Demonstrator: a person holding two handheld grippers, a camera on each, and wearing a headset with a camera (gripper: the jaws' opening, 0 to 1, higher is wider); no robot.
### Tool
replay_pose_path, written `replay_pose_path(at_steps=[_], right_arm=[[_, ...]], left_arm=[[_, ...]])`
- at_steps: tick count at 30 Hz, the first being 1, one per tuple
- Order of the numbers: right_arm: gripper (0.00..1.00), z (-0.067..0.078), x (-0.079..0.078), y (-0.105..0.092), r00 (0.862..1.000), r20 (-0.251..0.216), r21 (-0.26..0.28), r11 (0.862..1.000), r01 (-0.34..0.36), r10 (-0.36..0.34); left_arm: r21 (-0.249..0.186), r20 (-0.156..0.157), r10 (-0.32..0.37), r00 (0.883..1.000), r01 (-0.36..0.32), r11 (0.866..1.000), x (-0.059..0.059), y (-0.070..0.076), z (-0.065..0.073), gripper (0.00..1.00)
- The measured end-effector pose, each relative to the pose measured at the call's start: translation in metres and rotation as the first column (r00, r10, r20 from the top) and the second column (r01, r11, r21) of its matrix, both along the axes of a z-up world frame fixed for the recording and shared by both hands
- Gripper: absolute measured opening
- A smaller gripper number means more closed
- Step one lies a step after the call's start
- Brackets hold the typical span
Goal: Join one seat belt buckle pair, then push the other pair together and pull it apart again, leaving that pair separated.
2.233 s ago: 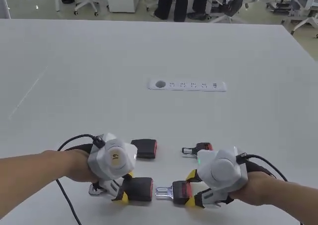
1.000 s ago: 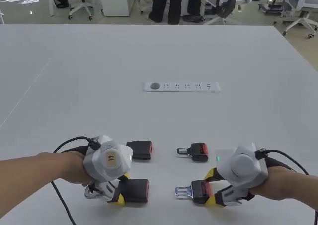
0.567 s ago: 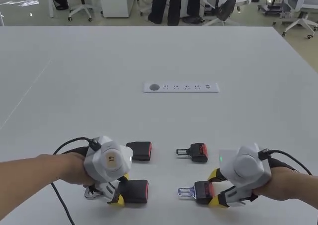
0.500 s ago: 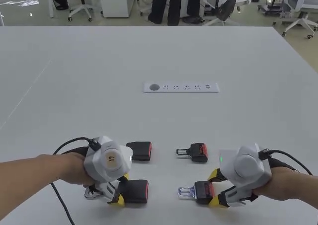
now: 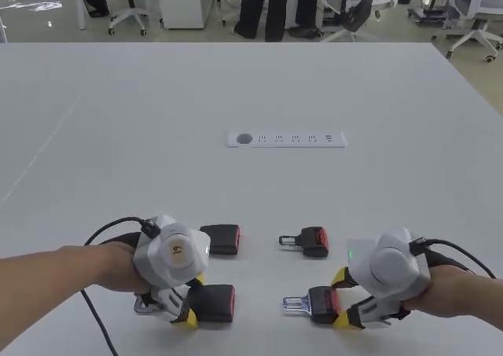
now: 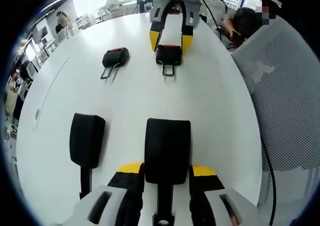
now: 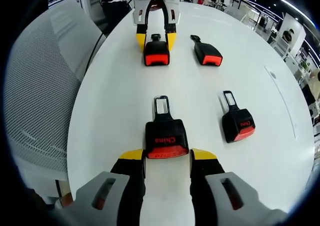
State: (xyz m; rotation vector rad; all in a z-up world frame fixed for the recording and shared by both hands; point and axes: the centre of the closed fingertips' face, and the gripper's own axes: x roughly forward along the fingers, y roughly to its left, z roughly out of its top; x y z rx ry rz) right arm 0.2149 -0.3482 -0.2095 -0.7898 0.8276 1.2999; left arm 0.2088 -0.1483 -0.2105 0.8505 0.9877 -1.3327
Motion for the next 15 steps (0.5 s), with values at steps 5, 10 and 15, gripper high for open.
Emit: replay_pose_path(at_steps=[5,10,15], right_arm=[[0.36,0.004,0.000,-0.003,1.000,0.000,0.008,1.000,0.023,-0.023],[0.41,0.008,0.003,-0.006,0.998,-0.013,0.029,0.997,0.067,-0.067],[0.44,0.014,0.004,-0.010,0.996,-0.013,0.039,0.995,0.092,-0.092]], left_arm=[[0.021,0.014,0.022,1.000,-0.022,1.000,0.004,0.004,0.000,0.45],[-0.008,0.014,0.059,0.998,-0.059,0.998,0.008,0.006,0.005,0.44],[-0.028,0.010,0.094,0.995,-0.094,0.995,0.010,0.010,0.007,0.46]])
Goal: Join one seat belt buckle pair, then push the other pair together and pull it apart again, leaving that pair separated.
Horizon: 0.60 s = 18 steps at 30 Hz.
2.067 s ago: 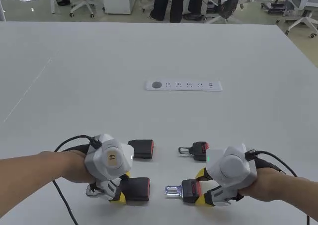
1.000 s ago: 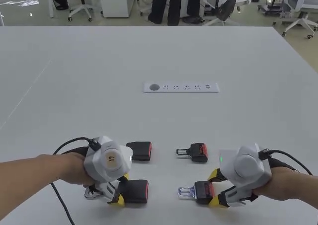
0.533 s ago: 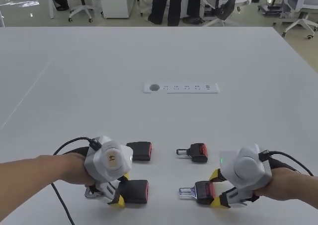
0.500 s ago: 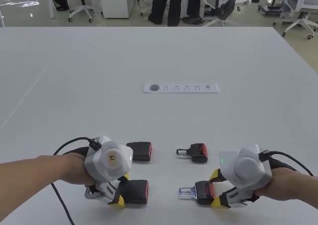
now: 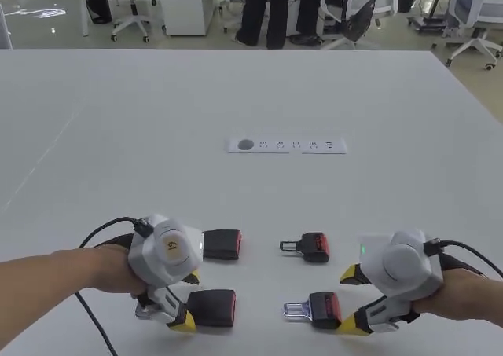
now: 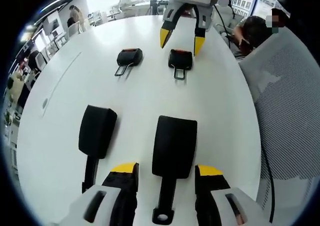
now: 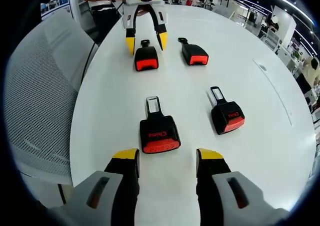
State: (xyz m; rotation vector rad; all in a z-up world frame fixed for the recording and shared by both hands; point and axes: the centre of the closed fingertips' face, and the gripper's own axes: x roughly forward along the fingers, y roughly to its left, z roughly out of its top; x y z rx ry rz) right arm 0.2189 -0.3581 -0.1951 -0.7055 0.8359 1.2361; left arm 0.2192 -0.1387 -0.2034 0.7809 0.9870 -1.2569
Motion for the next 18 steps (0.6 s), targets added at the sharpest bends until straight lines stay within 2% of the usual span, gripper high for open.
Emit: replay_pose_path(at_steps=[4,6,8,12,18], right_arm=[[0.45,0.003,0.005,-0.005,1.000,0.004,0.005,1.000,0.017,-0.017],[0.46,0.006,0.007,-0.007,1.000,0.007,0.009,1.000,0.025,-0.025],[0.46,0.007,0.011,-0.011,0.999,0.010,0.009,0.999,0.031,-0.031],[0.47,0.009,0.016,-0.014,0.999,0.019,0.009,0.999,0.041,-0.041],[0.47,0.012,0.027,-0.019,0.998,0.030,0.014,0.998,0.058,-0.059]], left_arm=[[-0.013,-0.007,0.025,1.000,-0.025,1.000,0.000,0.002,0.006,0.47],[-0.019,-0.006,0.033,0.999,-0.033,0.999,0.002,0.005,0.004,0.47],[-0.021,-0.002,0.044,0.999,-0.044,0.999,0.003,0.006,0.009,0.48],[-0.032,0.007,0.067,0.998,-0.066,0.997,0.012,0.013,0.012,0.48],[-0.053,0.022,0.103,0.994,-0.102,0.993,0.020,0.013,0.025,0.48]])
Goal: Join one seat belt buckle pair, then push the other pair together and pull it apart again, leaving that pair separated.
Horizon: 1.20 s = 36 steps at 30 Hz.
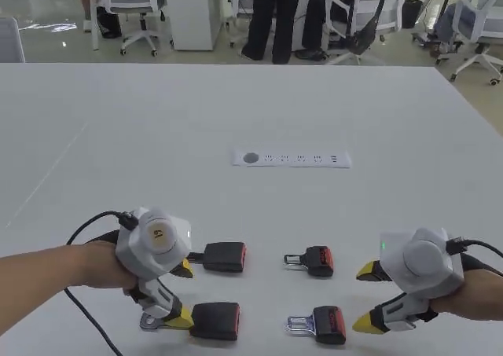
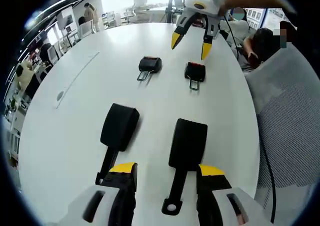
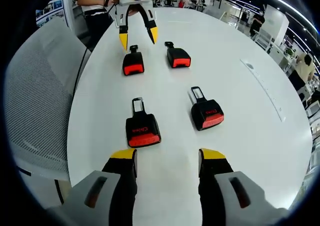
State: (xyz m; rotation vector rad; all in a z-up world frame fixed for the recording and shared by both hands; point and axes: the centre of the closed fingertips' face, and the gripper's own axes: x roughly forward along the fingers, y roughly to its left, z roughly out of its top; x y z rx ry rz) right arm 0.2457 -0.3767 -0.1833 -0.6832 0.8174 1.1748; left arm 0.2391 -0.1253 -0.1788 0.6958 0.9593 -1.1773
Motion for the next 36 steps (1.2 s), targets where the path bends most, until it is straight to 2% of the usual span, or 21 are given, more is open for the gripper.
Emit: replay_pose_path(at_steps=[6,10,12,14,19,26,30,36], right_arm=[[0.47,0.003,0.009,0.000,1.000,0.013,0.007,1.000,0.012,-0.012],[0.47,0.007,0.017,0.001,1.000,0.023,0.015,1.000,0.021,-0.021],[0.47,0.008,0.021,0.000,0.999,0.026,0.016,1.000,0.022,-0.022],[0.47,0.009,0.026,-0.001,0.999,0.033,0.015,1.000,0.024,-0.024],[0.47,0.013,0.035,-0.002,0.999,0.044,0.019,1.000,0.022,-0.023],[0.46,0.013,0.044,-0.005,0.999,0.051,0.012,1.000,0.013,-0.014],[0.46,0.013,0.050,-0.004,0.998,0.055,0.010,1.000,0.001,-0.001],[0.45,0.014,0.060,0.002,0.998,0.059,0.018,1.000,-0.013,0.012]], left_arm=[[-0.027,0.016,0.040,0.999,-0.040,0.999,0.011,-0.003,0.013,0.49],[-0.040,0.025,0.060,0.998,-0.059,0.997,0.023,0.000,0.012,0.49],[-0.042,0.031,0.063,0.998,-0.062,0.997,0.026,-0.003,0.014,0.49],[-0.049,0.035,0.072,0.997,-0.070,0.996,0.034,-0.002,0.015,0.49],[-0.056,0.049,0.076,0.996,-0.073,0.996,0.046,-0.005,0.019,0.49],[-0.036,0.055,0.046,0.997,-0.044,0.998,0.060,-0.010,0.019,0.48],[-0.008,0.052,0.015,0.999,-0.015,1.000,0.071,-0.008,0.018,0.48],[0.015,0.049,-0.024,0.999,0.023,1.000,0.079,-0.011,0.014,0.48]])
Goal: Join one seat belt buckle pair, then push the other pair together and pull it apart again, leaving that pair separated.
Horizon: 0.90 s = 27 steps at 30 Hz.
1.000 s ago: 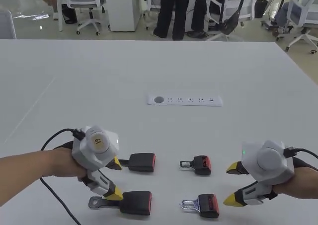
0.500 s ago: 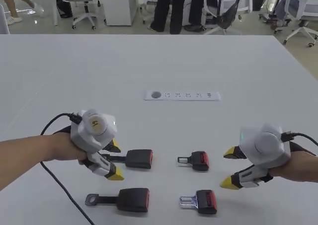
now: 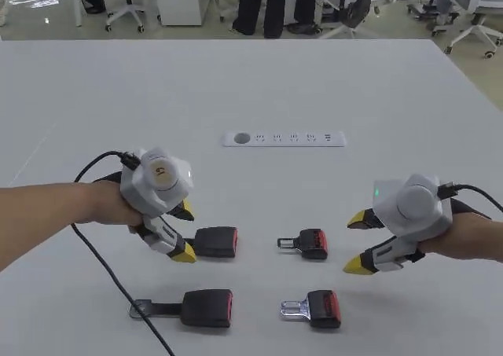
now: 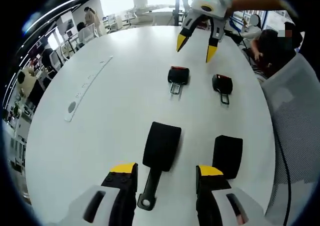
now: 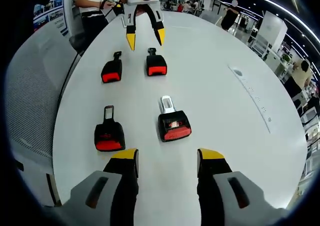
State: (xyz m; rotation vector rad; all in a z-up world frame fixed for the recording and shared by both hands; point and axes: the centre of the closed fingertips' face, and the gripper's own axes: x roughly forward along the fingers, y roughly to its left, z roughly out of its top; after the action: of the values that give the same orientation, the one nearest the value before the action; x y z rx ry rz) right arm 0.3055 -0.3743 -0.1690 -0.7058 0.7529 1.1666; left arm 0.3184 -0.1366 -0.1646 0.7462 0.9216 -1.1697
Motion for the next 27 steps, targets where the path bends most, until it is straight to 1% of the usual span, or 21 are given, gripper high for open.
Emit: replay_pose_path(at_steps=[6,12,15,18,21,24,26,27], right_arm=[[0.45,-0.003,0.009,0.008,1.000,0.000,-0.003,1.000,-0.021,0.021],[0.44,-0.009,0.015,0.011,0.999,-0.002,-0.007,0.999,-0.043,0.043],[0.44,-0.012,0.019,0.013,0.999,-0.006,-0.009,0.999,-0.051,0.051],[0.43,-0.012,0.018,0.015,0.998,-0.004,-0.013,0.998,-0.066,0.066],[0.43,-0.016,0.021,0.019,0.997,-0.005,-0.017,0.997,-0.080,0.080],[0.42,-0.016,0.020,0.022,0.996,-0.009,-0.020,0.995,-0.093,0.093],[0.42,-0.018,0.018,0.024,0.995,-0.012,-0.024,0.994,-0.103,0.103],[0.42,-0.018,0.018,0.025,0.994,-0.012,-0.026,0.994,-0.108,0.108]], left_arm=[[0.022,-0.003,-0.032,0.999,0.032,0.999,0.006,-0.004,-0.003,0.47],[0.043,-0.011,-0.058,0.998,0.058,0.997,0.005,-0.008,-0.007,0.46],[0.055,-0.018,-0.074,0.997,0.075,0.996,0.005,-0.008,-0.013,0.45],[0.063,-0.025,-0.082,0.996,0.084,0.994,0.006,-0.009,-0.017,0.45],[0.069,-0.031,-0.089,0.996,0.091,0.993,0.008,-0.008,-0.020,0.44],[0.073,-0.034,-0.098,0.995,0.100,0.992,0.009,-0.009,-0.022,0.43],[0.075,-0.036,-0.101,0.994,0.103,0.992,0.010,-0.009,-0.027,0.42],[0.077,-0.038,-0.103,0.994,0.106,0.991,0.010,-0.009,-0.028,0.42]])
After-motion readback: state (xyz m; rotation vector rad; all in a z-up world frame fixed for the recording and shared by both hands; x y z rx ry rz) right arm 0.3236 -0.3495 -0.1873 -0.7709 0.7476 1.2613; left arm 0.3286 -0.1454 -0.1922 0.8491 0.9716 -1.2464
